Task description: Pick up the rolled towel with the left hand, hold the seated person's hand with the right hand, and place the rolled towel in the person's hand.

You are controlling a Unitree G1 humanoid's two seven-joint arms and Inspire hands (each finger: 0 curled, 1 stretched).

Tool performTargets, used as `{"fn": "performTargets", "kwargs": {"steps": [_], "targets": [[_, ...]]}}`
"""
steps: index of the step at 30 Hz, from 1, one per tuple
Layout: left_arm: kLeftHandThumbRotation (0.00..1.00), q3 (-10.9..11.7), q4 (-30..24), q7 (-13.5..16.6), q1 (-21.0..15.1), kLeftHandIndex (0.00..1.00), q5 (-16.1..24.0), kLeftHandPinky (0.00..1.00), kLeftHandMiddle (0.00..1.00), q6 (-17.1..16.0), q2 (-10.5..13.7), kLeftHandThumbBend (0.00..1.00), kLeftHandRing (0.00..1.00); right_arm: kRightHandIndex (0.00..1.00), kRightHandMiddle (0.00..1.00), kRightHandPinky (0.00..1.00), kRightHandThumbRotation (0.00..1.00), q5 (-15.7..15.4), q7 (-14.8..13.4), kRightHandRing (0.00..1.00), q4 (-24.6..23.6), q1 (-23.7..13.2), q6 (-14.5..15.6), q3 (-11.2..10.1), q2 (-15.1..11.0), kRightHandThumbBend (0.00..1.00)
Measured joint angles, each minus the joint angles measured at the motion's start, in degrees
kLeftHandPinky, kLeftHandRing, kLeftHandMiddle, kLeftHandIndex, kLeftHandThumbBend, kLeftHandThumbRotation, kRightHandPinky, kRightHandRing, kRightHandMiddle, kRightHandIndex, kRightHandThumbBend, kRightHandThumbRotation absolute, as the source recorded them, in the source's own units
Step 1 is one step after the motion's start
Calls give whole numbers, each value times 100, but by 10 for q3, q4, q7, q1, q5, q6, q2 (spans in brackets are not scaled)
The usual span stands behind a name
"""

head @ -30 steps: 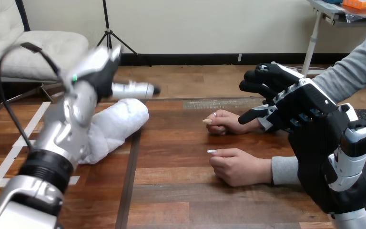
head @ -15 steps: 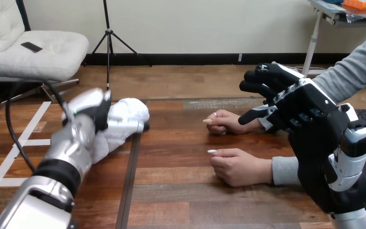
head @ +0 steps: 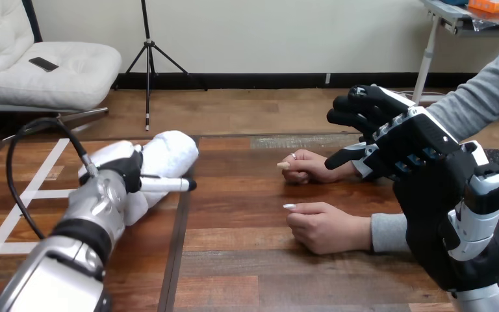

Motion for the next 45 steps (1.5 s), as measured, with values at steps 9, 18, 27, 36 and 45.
{"fn": "performTargets", "kwargs": {"steps": [9,18,27,36,45], "targets": [[74,-1,23,0,-30,100,1,100,100,13,-6,97,100,78,80,56,99,1,3,81,1,-2,0,0,0,89],[74,-5,28,-1,-47,100,8,100,100,30,-11,96,100,78,80,56,99,2,5,80,3,-2,0,0,0,88],[74,-25,34,-1,-49,100,24,100,100,43,-12,97,100,77,80,55,99,3,5,80,3,-2,0,0,0,88],[68,-34,42,9,-49,100,31,99,100,55,-13,97,100,77,79,55,99,5,5,79,4,-2,0,-1,0,89],[59,-41,45,33,-49,96,32,90,98,70,-13,96,94,77,79,55,98,12,7,78,4,-2,0,-1,0,89]]}}
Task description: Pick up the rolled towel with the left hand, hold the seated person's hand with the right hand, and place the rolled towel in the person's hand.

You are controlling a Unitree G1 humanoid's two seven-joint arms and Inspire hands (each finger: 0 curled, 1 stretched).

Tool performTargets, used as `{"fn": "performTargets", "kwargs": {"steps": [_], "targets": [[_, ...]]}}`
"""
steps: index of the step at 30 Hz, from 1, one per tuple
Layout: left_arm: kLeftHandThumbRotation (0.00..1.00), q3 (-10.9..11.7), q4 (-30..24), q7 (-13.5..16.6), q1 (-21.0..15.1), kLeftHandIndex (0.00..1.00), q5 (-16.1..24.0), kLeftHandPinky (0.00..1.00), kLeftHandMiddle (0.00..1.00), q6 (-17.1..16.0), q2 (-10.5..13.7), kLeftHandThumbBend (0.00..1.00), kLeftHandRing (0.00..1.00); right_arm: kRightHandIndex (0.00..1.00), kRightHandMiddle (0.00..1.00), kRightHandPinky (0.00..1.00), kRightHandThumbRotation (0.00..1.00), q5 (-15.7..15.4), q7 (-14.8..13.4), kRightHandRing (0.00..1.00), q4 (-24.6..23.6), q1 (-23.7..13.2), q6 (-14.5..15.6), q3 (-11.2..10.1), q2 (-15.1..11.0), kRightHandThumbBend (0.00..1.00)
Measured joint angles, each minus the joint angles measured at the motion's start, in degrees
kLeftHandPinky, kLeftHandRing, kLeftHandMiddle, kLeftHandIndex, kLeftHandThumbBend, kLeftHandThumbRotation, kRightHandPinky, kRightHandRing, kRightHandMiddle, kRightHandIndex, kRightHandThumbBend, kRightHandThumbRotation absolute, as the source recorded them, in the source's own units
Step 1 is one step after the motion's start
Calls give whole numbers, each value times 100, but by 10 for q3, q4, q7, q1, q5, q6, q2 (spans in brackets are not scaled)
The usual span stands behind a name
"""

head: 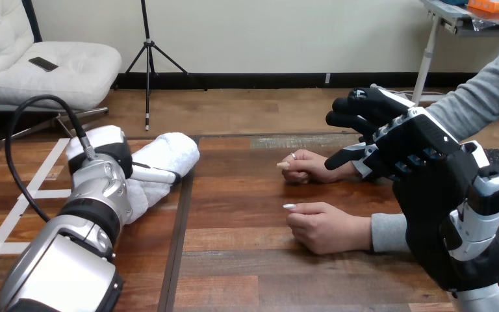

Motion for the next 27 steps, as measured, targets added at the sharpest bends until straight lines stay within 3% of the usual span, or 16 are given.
{"fn": "performTargets", "kwargs": {"steps": [6,14,27], "targets": [[58,-7,0,0,0,95,7,84,95,15,-1,96,90,76,79,55,98,2,0,78,0,0,0,0,0,90],[61,-34,1,-27,0,94,37,70,91,30,-3,96,82,76,79,55,98,4,0,78,0,0,0,0,0,91],[60,-52,2,-48,-1,91,46,66,88,28,-5,94,80,77,80,56,99,8,0,80,0,0,0,0,0,92]]}}
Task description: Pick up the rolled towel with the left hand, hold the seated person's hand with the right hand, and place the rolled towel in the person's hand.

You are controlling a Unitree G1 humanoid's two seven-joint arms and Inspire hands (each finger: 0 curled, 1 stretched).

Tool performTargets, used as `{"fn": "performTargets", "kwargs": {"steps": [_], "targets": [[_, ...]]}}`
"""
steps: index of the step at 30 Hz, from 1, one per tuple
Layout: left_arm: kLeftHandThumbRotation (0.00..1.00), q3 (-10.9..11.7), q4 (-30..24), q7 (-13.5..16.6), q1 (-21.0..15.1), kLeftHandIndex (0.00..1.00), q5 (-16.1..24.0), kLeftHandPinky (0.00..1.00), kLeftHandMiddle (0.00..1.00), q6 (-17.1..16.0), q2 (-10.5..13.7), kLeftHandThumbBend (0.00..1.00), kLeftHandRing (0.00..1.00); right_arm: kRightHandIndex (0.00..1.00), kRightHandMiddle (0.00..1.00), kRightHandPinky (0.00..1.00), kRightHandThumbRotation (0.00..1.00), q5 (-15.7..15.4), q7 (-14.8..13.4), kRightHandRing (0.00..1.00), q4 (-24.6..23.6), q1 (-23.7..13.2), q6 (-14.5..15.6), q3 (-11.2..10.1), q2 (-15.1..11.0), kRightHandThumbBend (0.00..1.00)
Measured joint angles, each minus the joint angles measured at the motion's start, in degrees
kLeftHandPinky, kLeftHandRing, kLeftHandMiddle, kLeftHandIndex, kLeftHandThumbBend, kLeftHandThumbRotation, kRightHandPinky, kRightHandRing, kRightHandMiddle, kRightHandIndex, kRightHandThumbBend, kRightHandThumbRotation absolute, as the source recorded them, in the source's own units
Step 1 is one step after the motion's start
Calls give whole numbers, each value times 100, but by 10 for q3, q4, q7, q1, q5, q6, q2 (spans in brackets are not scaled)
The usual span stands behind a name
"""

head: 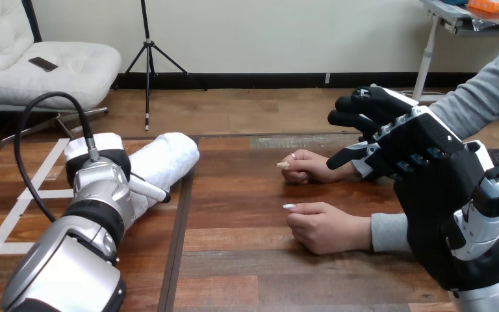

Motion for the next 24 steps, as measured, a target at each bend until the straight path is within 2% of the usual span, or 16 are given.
{"fn": "performTargets", "kwargs": {"steps": [12,24], "targets": [[58,-3,0,-4,-1,78,-1,59,77,-13,-2,95,71,76,79,58,98,1,1,80,0,0,0,0,0,92],[58,-1,0,-5,-19,72,-3,49,70,-18,-2,97,63,76,79,60,97,3,4,80,-4,0,2,0,-1,93]]}}
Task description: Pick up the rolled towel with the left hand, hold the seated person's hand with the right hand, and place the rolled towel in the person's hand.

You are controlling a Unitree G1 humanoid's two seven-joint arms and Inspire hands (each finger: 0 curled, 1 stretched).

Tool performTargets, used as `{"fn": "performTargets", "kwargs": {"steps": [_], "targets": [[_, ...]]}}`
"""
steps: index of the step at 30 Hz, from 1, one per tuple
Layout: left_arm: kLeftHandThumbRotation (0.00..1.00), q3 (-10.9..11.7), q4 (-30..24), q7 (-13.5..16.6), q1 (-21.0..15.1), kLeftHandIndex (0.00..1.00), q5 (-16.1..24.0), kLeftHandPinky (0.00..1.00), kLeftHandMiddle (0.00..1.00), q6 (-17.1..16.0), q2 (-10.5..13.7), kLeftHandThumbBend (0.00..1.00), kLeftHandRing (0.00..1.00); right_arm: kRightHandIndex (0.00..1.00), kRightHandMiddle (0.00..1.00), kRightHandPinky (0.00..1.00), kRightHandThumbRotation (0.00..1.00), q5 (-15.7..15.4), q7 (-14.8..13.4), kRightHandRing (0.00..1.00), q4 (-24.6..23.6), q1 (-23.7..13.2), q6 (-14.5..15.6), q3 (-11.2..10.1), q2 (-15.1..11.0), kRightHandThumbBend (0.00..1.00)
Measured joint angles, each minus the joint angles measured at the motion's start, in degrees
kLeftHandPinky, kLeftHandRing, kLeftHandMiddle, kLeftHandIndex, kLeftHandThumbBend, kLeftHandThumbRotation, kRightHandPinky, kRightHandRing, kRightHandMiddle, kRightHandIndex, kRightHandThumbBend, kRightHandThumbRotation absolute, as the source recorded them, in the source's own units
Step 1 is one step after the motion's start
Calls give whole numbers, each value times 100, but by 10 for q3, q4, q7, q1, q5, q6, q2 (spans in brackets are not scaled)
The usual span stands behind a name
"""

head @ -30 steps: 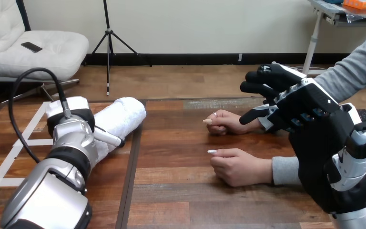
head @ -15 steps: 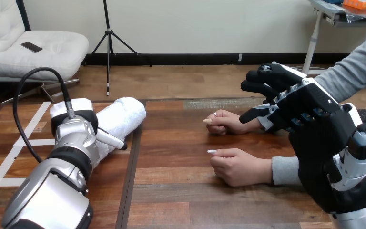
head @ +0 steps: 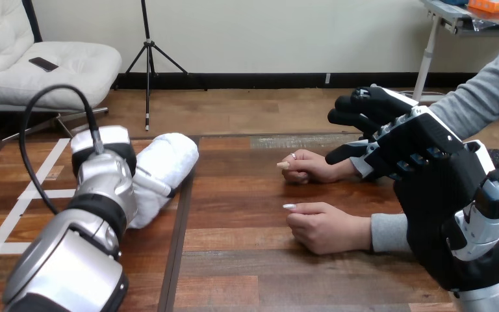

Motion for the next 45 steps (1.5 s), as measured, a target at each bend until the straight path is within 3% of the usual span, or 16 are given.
{"fn": "performTargets", "kwargs": {"steps": [11,20,32,38,45], "targets": [[57,8,0,-4,-10,70,-9,44,68,-12,-2,97,60,76,79,60,98,0,-1,79,-5,0,1,0,0,92],[42,11,0,10,-10,68,-17,38,63,-13,-6,94,53,76,80,61,98,0,-1,80,-5,0,1,0,0,92],[30,10,0,25,-10,68,-23,37,64,-13,-11,91,54,76,79,62,97,0,-1,79,-5,0,1,0,0,93],[33,8,0,24,-10,69,-23,40,67,-13,-13,90,56,76,79,62,97,0,-1,79,-5,0,2,0,0,94],[46,4,0,3,-11,72,-19,43,70,-10,-12,92,61,76,79,62,97,0,-2,79,-6,0,3,0,0,94]]}}
